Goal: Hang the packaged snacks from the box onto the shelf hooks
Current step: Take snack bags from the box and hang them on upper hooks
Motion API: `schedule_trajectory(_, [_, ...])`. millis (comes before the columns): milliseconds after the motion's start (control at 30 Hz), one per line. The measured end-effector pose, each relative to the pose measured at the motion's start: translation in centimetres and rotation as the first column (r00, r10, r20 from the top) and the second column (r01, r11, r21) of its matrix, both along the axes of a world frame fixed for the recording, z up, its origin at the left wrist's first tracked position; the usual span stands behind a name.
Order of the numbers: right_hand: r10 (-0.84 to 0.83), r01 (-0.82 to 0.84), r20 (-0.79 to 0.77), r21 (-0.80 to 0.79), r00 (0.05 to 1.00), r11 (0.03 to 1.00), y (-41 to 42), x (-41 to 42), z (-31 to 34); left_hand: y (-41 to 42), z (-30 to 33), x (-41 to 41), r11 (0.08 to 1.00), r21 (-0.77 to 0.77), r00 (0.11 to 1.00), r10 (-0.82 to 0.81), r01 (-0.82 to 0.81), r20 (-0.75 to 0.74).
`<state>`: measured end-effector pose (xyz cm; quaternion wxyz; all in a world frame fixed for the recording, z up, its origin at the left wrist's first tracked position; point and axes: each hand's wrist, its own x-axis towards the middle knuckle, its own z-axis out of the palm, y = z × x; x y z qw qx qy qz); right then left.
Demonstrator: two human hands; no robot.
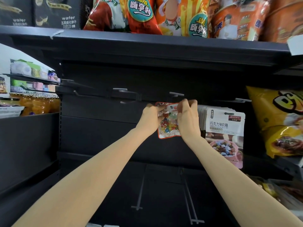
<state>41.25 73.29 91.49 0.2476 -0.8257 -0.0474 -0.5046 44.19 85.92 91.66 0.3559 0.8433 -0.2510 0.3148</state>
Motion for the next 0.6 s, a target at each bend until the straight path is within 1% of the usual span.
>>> schedule_trajectory(67, [0.002,0.000,-0.048,0.045,0.999,0.999,-0.3,1.2,-0.4,-0.1,-0.1,1.1,0.999,0.038,0.994,0.036,-0.033,-0.099])
schedule_trajectory(100, [0.025,-0.019,-0.066,0.101,0.997,0.995,-0.5,1.8,-0.5,-0.2,-0.1,1.6,0.998,0.051,0.987,0.039,-0.031,-0.154])
schedule_trajectory(133, [0.016,-0.008,-0.087,0.084,0.996,0.996,-0.6,2.3,-0.6,-0.3,-0.1,2.1,0.998,0.062,0.980,0.034,-0.023,-0.195])
schedule_trajectory(167, [0.042,-0.029,-0.111,0.112,0.993,0.993,-0.6,2.8,-0.8,-0.4,0.0,2.6,0.995,0.097,0.975,0.043,-0.022,-0.219])
schedule_trajectory(200, [0.028,-0.022,-0.119,0.054,0.992,0.998,-0.7,3.3,-0.9,-0.6,0.0,3.1,0.987,0.155,0.971,0.067,-0.031,-0.229])
schedule_trajectory(233, [0.049,-0.041,-0.127,0.065,0.991,0.997,-0.8,3.9,-0.9,-0.9,0.1,3.5,0.975,0.219,0.967,0.098,-0.046,-0.234])
schedule_trajectory(267, [0.025,-0.020,-0.108,0.049,0.994,0.999,-0.8,4.4,-0.9,-1.1,0.1,3.9,0.960,0.274,0.963,0.126,-0.057,-0.239])
schedule_trajectory(300, [-0.003,0.016,-0.107,0.121,0.994,0.993,-0.8,5.2,-0.8,-1.4,0.2,4.2,0.949,0.309,0.958,0.146,-0.066,-0.245])
schedule_trajectory(333, [-0.012,0.036,-0.140,0.171,0.990,0.985,-0.9,5.9,-0.8,-1.5,0.2,4.6,0.943,0.324,0.953,0.162,-0.074,-0.254])
schedule_trajectory(433, [0.066,0.009,-0.227,0.316,0.972,0.949,-0.8,7.5,-0.8,-1.8,0.6,5.5,0.949,0.304,0.944,0.174,-0.085,-0.282])
schedule_trajectory(467, [0.081,-0.007,-0.227,0.308,0.971,0.951,-0.8,7.8,-0.8,-1.9,0.7,5.6,0.955,0.285,0.943,0.168,-0.083,-0.288])
schedule_trajectory(533, [0.016,0.046,-0.238,0.255,0.971,0.966,-0.9,8.3,-1.0,-2.1,0.9,5.6,0.967,0.236,0.943,0.163,-0.094,-0.289])
schedule_trajectory(600, [-0.008,0.062,-0.211,0.250,0.977,0.966,-0.8,7.8,-1.3,-2.1,0.9,5.2,0.974,0.195,0.949,0.169,-0.118,-0.268])
